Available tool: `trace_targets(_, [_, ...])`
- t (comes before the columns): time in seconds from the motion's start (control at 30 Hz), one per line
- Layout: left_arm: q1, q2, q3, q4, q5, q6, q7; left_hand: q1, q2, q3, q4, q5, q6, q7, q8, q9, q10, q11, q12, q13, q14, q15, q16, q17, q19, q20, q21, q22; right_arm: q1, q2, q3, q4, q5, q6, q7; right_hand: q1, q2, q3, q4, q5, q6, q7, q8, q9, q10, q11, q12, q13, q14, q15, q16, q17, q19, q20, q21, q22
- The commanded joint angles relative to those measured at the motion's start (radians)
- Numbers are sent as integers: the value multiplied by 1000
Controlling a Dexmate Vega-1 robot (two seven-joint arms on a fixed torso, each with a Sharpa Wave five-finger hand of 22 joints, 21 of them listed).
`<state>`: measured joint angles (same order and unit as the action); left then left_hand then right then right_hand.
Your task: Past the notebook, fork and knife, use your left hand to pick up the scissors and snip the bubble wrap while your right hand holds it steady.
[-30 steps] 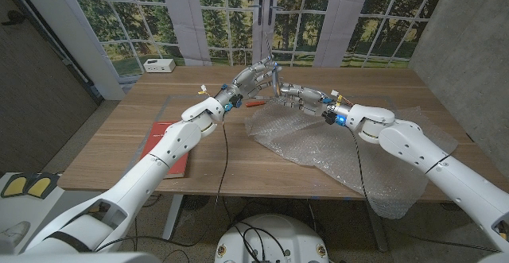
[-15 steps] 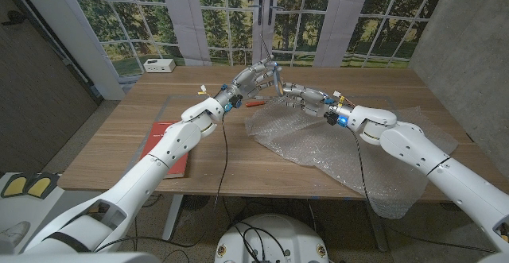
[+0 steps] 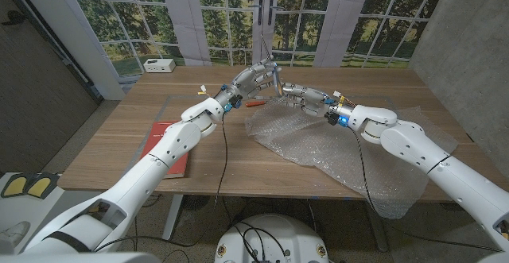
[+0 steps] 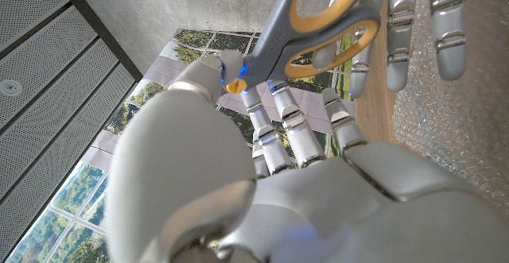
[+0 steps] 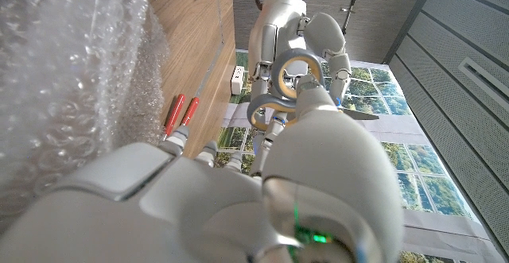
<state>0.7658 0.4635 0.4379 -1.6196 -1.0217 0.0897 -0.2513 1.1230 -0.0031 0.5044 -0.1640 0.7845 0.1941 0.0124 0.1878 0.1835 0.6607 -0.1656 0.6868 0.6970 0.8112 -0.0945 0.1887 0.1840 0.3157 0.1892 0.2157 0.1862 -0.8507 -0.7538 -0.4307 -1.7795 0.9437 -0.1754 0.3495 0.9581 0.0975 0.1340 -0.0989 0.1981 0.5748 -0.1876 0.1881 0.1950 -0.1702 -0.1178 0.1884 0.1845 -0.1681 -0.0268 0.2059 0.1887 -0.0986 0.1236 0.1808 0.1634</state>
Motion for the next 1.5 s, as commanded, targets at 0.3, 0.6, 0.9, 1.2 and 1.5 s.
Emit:
trace_targets(0.3, [-3, 0, 2, 5, 8, -4, -9, 9, 9, 2, 0, 3, 0, 1, 1, 3, 31, -29, 139, 5, 13, -46, 5, 3, -1, -3, 2, 3, -3, 12, -2, 13, -1, 20, 14, 26, 22, 13, -13, 17, -31, -31, -6, 1, -11, -18, 2, 3, -157, -22, -4, 1, -1, -13, 1, 3])
trace_targets(0.6, [1, 3, 6, 0, 19, -11, -8, 11, 8, 1, -1, 3, 0, 0, 1, 3, 31, -29, 140, 5, 14, -45, 5, 2, 0, -3, 2, 3, 14, 11, -15, 46, 4, 29, 95, 11, 56, 16, 4, 19, -73, -31, -12, 1, -52, -14, -6, 4, -194, -16, -11, 5, -39, -13, -5, 3])
trace_targets(0.9, [12, 7, 9, -8, 24, -16, -9, 11, 8, 0, 1, 3, 0, 0, 1, 3, 29, -31, 139, 4, 15, -45, 5, 3, 1, -3, 2, 3, 23, 23, -21, 84, 8, 50, 154, 4, 77, 24, 14, 21, -133, -31, -20, -1, -77, -12, -7, 4, -205, -18, -10, 7, -50, -20, -3, 3])
trace_targets(1.2, [20, 14, 12, -16, 22, -7, -1, 13, 8, 0, 0, 3, 0, 0, 1, 3, 30, -29, 139, 3, 16, -44, 5, 2, 1, -3, 2, 3, 27, 31, -25, 109, 18, 44, 180, 17, 89, 42, 10, 22, -173, -34, -18, -2, -100, -1, -7, 3, -216, -13, -10, 6, -62, -21, -3, 3])
trace_targets(1.5, [14, 9, 16, -2, 23, -7, -12, 11, 8, 0, 2, 4, -2, -1, 0, 3, 27, -28, 139, 5, 15, -43, 4, 2, 1, -5, 2, 3, 30, 26, -25, 118, 3, 49, 185, 20, 96, 54, 14, 21, -164, -33, -6, 0, -96, -8, -2, 3, -218, -13, -8, 6, -64, -23, -1, 3])
